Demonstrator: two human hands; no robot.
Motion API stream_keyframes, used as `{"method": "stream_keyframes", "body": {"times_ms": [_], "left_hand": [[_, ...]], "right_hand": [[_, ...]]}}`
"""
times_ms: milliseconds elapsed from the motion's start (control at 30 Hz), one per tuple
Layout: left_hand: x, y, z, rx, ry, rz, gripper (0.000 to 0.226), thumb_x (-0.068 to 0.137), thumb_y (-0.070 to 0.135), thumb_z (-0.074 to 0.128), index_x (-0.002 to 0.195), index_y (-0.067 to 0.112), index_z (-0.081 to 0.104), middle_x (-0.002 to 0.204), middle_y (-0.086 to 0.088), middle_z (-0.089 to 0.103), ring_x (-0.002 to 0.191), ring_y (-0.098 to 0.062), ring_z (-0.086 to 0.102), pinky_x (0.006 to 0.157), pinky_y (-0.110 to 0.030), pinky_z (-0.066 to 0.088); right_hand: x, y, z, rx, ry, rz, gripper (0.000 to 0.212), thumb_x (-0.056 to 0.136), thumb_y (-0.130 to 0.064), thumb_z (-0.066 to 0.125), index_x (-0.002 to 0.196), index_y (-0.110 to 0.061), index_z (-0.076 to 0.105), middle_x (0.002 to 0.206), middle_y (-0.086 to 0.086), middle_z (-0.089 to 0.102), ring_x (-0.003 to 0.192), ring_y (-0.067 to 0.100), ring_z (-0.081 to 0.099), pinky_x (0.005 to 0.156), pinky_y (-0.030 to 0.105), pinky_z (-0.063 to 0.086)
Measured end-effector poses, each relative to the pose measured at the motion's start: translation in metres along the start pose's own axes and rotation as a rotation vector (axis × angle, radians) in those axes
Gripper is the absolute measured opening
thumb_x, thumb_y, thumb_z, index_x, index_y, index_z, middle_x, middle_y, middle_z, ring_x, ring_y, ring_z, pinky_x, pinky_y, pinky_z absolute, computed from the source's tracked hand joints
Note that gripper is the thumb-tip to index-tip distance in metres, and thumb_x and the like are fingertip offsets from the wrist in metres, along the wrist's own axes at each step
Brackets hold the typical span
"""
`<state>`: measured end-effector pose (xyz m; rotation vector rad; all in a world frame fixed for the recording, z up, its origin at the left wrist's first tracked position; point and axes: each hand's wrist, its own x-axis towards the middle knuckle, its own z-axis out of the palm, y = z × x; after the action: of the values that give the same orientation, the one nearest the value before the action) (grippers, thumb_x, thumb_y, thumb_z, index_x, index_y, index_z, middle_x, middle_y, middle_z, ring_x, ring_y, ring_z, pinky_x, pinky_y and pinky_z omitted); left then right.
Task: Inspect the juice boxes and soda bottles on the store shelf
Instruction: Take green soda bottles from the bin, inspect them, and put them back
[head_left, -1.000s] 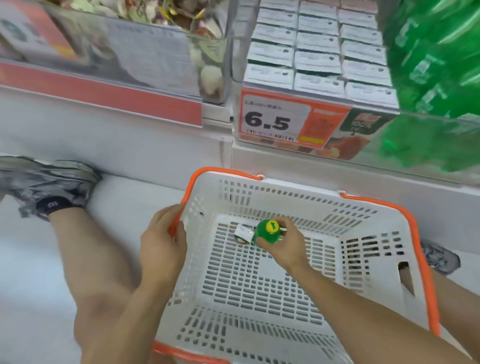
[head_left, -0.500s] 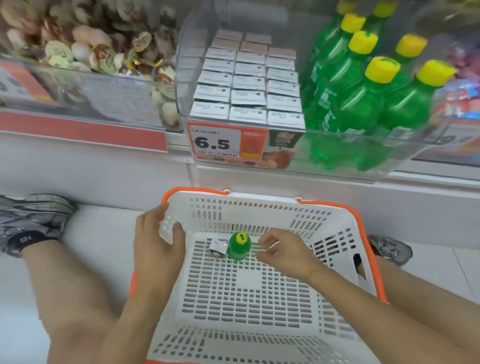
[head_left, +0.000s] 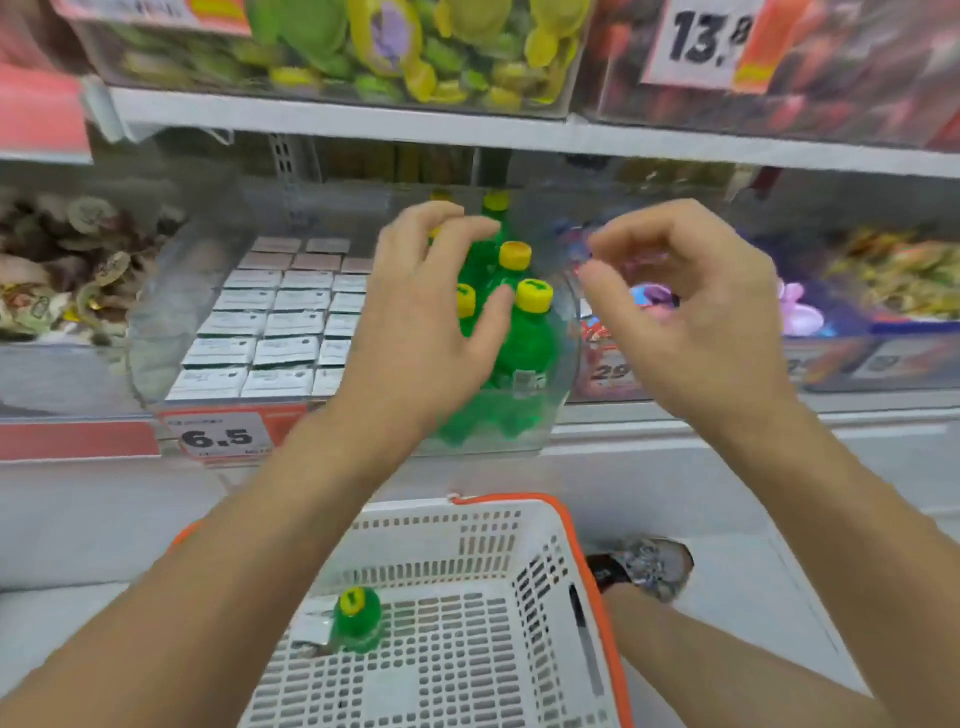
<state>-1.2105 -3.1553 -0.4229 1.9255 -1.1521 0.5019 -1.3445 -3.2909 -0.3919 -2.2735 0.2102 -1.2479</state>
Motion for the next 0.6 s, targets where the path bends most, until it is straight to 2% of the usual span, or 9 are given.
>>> {"method": "stream_keyframes", "body": {"times_ms": [67, 167, 233, 300, 433, 533, 600], "left_hand": [[0.015, -0.014, 0.013, 0.123, -0.117, -0.015, 0.053, 0.089, 0.043, 0.052, 0.134, 0.015, 0.055, 0.147, -0.015, 0.041, 0.140, -0.032, 0.033, 0.116, -0.038, 0.026], [0.022, -0.032, 0.027, 0.114, -0.245, -0.086, 0.049, 0.091, 0.046, 0.045, 0.121, 0.012, 0.064, 0.147, -0.013, 0.044, 0.140, -0.027, 0.035, 0.113, -0.029, 0.024], [0.018, -0.036, 0.032, 0.097, -0.204, -0.091, 0.044, 0.092, 0.043, 0.045, 0.114, 0.012, 0.067, 0.143, -0.011, 0.048, 0.137, -0.025, 0.037, 0.111, -0.026, 0.024], [0.016, -0.036, 0.036, 0.072, -0.163, -0.099, 0.040, 0.092, 0.042, 0.045, 0.113, 0.017, 0.068, 0.142, -0.006, 0.048, 0.136, -0.021, 0.037, 0.108, -0.024, 0.025], [0.014, -0.037, 0.041, 0.020, -0.116, -0.124, 0.029, 0.092, 0.038, 0.049, 0.101, 0.019, 0.069, 0.140, -0.002, 0.048, 0.133, -0.017, 0.038, 0.100, -0.016, 0.023], [0.014, -0.038, 0.042, 0.002, -0.106, -0.130, 0.029, 0.091, 0.039, 0.048, 0.097, 0.020, 0.069, 0.140, 0.000, 0.048, 0.134, -0.015, 0.037, 0.101, -0.015, 0.022], [0.014, -0.039, 0.043, 0.001, -0.101, -0.132, 0.029, 0.090, 0.039, 0.047, 0.097, 0.020, 0.069, 0.141, 0.001, 0.048, 0.135, -0.014, 0.036, 0.102, -0.016, 0.023]], "right_hand": [[0.023, 0.021, 0.010, -0.020, -0.026, 0.052, 0.010, 0.088, -0.017, 0.069, 0.098, -0.017, 0.070, 0.093, 0.003, 0.071, 0.081, 0.008, 0.066, 0.078, 0.020, 0.054], [0.053, 0.064, 0.034, -0.130, -0.134, 0.164, 0.013, 0.089, -0.017, 0.069, 0.102, -0.015, 0.072, 0.093, 0.000, 0.073, 0.081, 0.013, 0.067, 0.083, 0.031, 0.054], [0.070, 0.090, 0.050, -0.153, -0.173, 0.226, 0.020, 0.088, -0.020, 0.072, 0.107, -0.013, 0.072, 0.096, 0.002, 0.073, 0.083, 0.014, 0.066, 0.087, 0.032, 0.053], [0.089, 0.106, 0.065, -0.159, -0.220, 0.241, 0.033, 0.087, -0.026, 0.075, 0.116, -0.010, 0.070, 0.107, 0.005, 0.073, 0.092, 0.015, 0.066, 0.089, 0.027, 0.051], [0.132, 0.123, 0.099, -0.288, -0.499, 0.267, 0.058, 0.087, -0.034, 0.075, 0.138, -0.015, 0.054, 0.137, 0.004, 0.060, 0.122, 0.021, 0.057, 0.094, 0.020, 0.039], [0.152, 0.129, 0.118, -0.314, -0.616, 0.271, 0.065, 0.081, -0.037, 0.080, 0.138, -0.020, 0.054, 0.140, 0.006, 0.057, 0.129, 0.022, 0.053, 0.104, 0.027, 0.040], [0.157, 0.130, 0.125, -0.370, -0.627, 0.241, 0.062, 0.081, -0.036, 0.081, 0.135, -0.019, 0.057, 0.140, 0.007, 0.056, 0.129, 0.025, 0.052, 0.107, 0.032, 0.041]]}}
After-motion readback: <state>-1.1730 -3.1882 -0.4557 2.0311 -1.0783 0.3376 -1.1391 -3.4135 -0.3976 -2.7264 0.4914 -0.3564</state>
